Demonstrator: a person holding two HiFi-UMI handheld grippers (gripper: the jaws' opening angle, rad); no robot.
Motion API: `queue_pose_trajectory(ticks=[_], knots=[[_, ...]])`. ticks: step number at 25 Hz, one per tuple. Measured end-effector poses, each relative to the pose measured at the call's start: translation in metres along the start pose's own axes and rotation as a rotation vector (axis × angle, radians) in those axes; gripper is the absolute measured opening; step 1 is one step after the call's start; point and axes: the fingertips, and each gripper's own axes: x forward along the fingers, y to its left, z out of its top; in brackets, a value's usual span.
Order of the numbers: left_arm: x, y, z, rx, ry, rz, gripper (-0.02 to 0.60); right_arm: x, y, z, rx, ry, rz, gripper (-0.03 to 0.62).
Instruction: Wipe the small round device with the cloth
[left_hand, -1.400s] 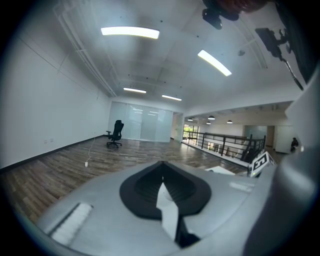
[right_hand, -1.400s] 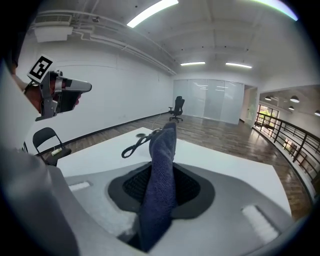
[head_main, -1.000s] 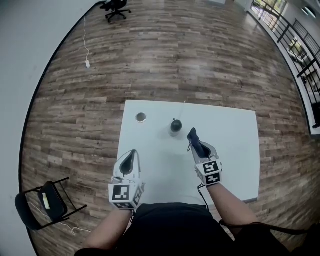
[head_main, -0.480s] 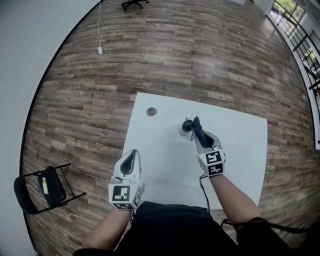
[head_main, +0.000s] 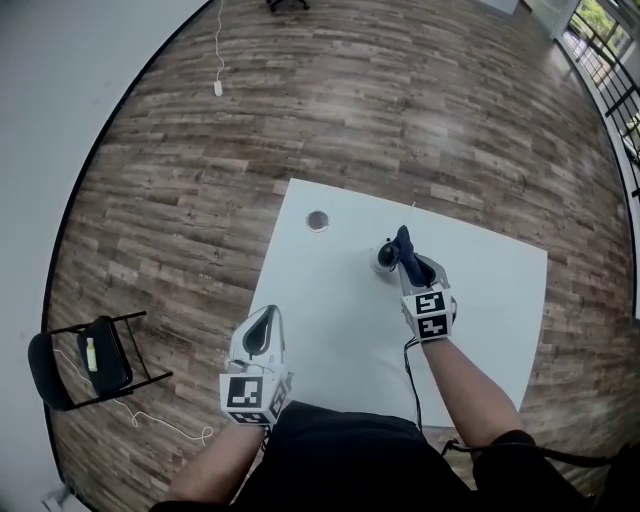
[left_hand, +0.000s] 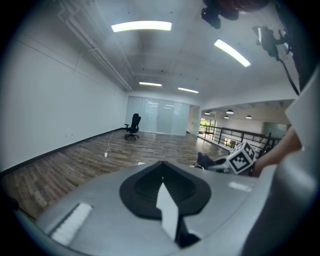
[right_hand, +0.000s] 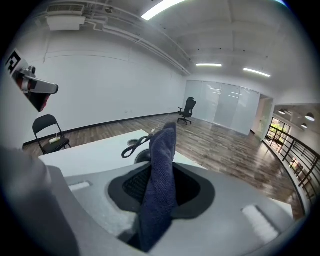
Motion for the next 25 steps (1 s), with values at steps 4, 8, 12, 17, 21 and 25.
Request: queue_pose_trajectory(ticks=[4, 8, 12, 17, 21, 25], knots=[[-0.003, 0.004, -0.003, -0.009, 0.004, 0.012, 0.008, 0.004, 0.008, -0.001, -0.032, 0.025, 0.019, 0.104], [-0.004, 0.004, -0.004, -0.008, 0.006, 0.009, 0.008, 0.004, 0.02, 0.001, -0.098, 0.026, 0.028, 0.104], [-0.003, 0.0, -0.003, -0.007, 0.002, -0.003, 0.008, 0.002, 0.024, 0.004, -0.126, 0.033, 0.029, 0.104], [-0.002, -0.002, -0.004, -0.012, 0.002, -0.008, 0.008, 0.005, 0.034, 0.007, -0.136, 0.023, 0.058, 0.104], [-0.005, -0.001, -0.005, -0.024, -0.005, -0.006, 0.008, 0.007, 0.045, 0.005, -0.148, 0.052, 0.084, 0.104], [-0.008, 0.001, -0.006, -0.034, -0.005, 0.002, 0.008, 0.01, 0.05, -0.004, -0.149, 0.082, 0.1, 0.104]])
